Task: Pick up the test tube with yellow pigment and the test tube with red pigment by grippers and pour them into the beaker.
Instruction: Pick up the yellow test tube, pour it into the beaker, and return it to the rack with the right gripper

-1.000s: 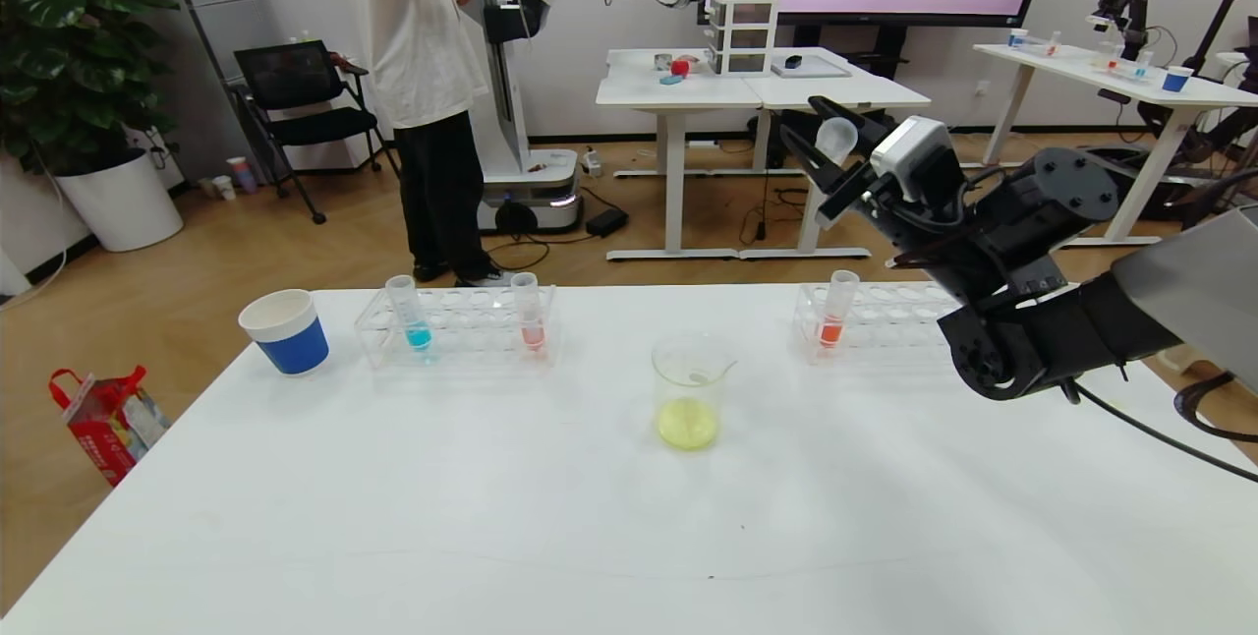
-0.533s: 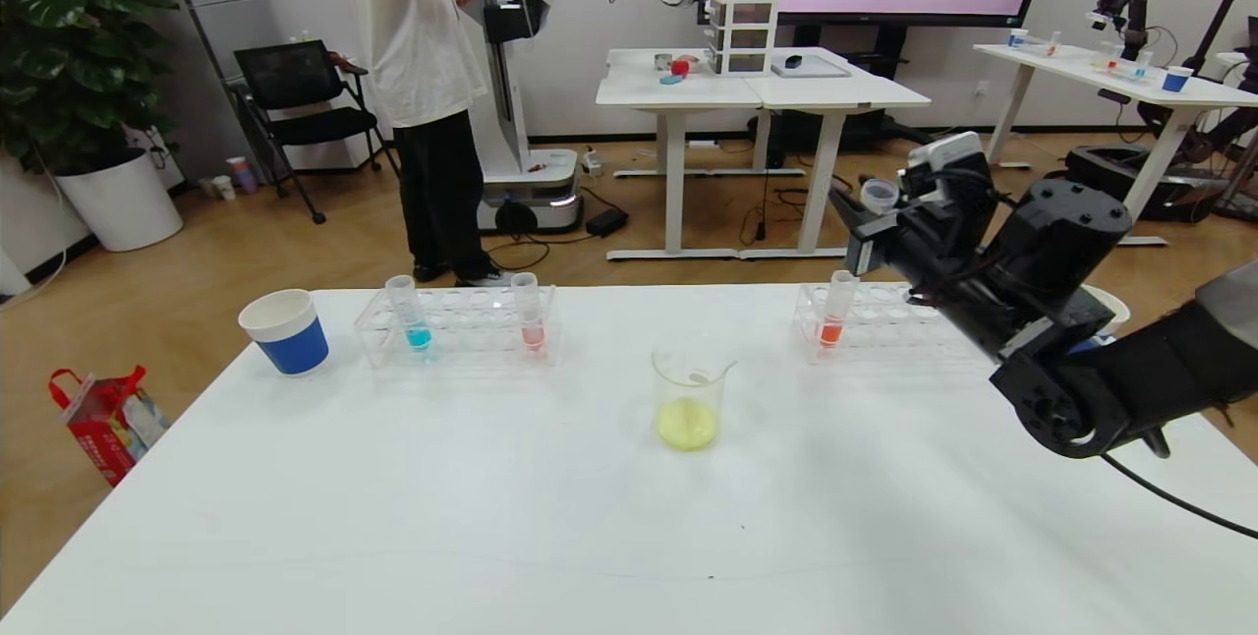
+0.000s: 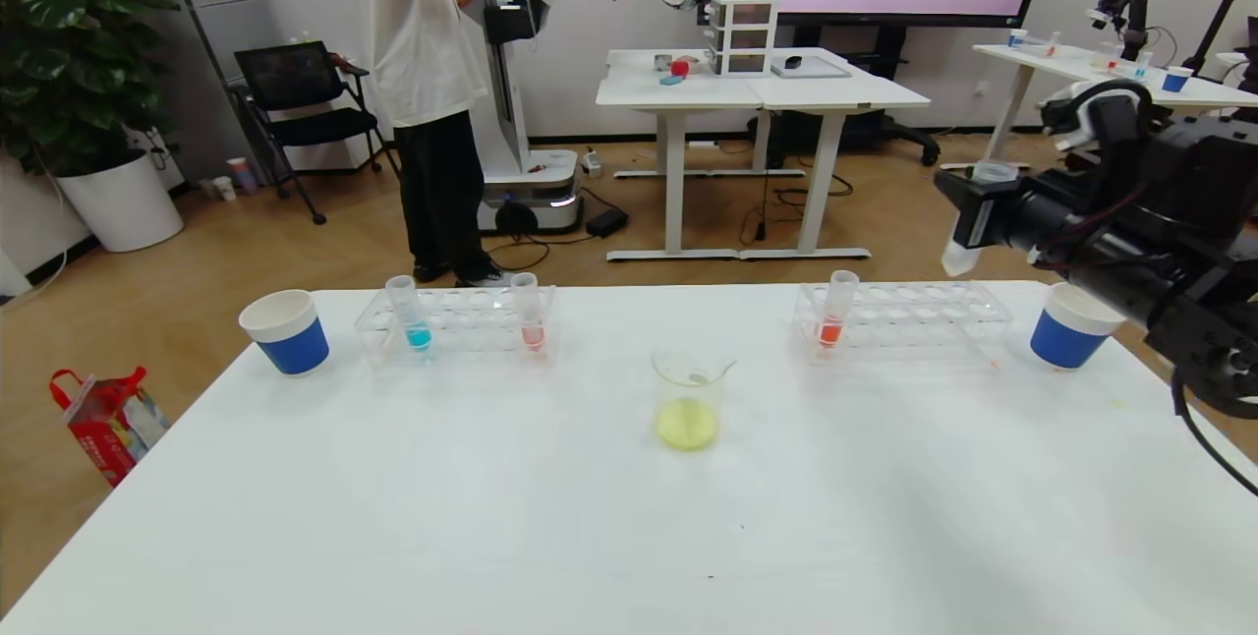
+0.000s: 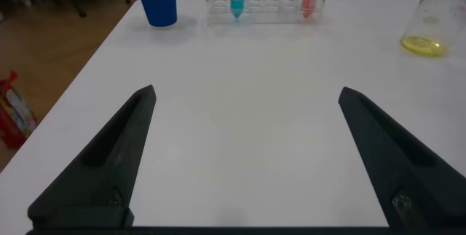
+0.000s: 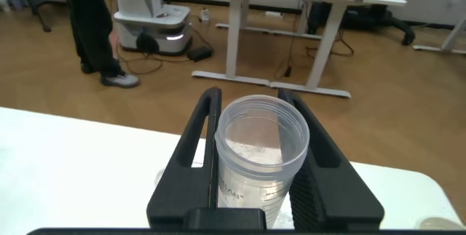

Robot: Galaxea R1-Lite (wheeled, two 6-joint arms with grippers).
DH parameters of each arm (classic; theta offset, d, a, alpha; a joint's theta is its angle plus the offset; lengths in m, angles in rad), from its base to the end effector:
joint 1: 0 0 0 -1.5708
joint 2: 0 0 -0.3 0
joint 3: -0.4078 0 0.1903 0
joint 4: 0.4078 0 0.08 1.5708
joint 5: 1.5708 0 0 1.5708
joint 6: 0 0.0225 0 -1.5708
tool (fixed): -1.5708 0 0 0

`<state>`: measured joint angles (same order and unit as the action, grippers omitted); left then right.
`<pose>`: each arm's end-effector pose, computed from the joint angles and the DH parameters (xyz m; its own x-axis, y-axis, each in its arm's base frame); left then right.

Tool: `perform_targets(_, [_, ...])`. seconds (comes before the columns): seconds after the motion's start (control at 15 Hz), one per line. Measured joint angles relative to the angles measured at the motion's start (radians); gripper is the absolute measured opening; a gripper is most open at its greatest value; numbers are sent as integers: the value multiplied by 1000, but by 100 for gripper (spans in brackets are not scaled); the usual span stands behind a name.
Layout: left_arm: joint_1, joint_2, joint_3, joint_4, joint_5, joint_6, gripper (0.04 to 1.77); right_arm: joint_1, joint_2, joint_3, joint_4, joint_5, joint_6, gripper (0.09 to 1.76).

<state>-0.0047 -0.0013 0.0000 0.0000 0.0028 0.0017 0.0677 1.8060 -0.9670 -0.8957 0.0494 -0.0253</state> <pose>-0.0229 0.0002 0.0754 1.0000 -0.0019 0.0013 0.0019 1.0000 0.0017 0.3442 0.0245 0.2180 0.9916 0.1167 0.0566 -0.1153 0.9929 -0.0281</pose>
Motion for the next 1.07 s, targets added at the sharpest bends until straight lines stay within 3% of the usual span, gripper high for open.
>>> perform_targets(0.2, [0, 0, 0, 0, 0, 0, 175, -136, 16, -32, 4, 72, -1, 53])
perform_targets(0.53, [0, 0, 0, 0, 0, 0, 175, -331, 165, -180, 10, 79, -15, 53])
perform_targets(1.07, [0, 0, 0, 0, 0, 0, 175, -390, 325, -247, -7, 78, -14, 53])
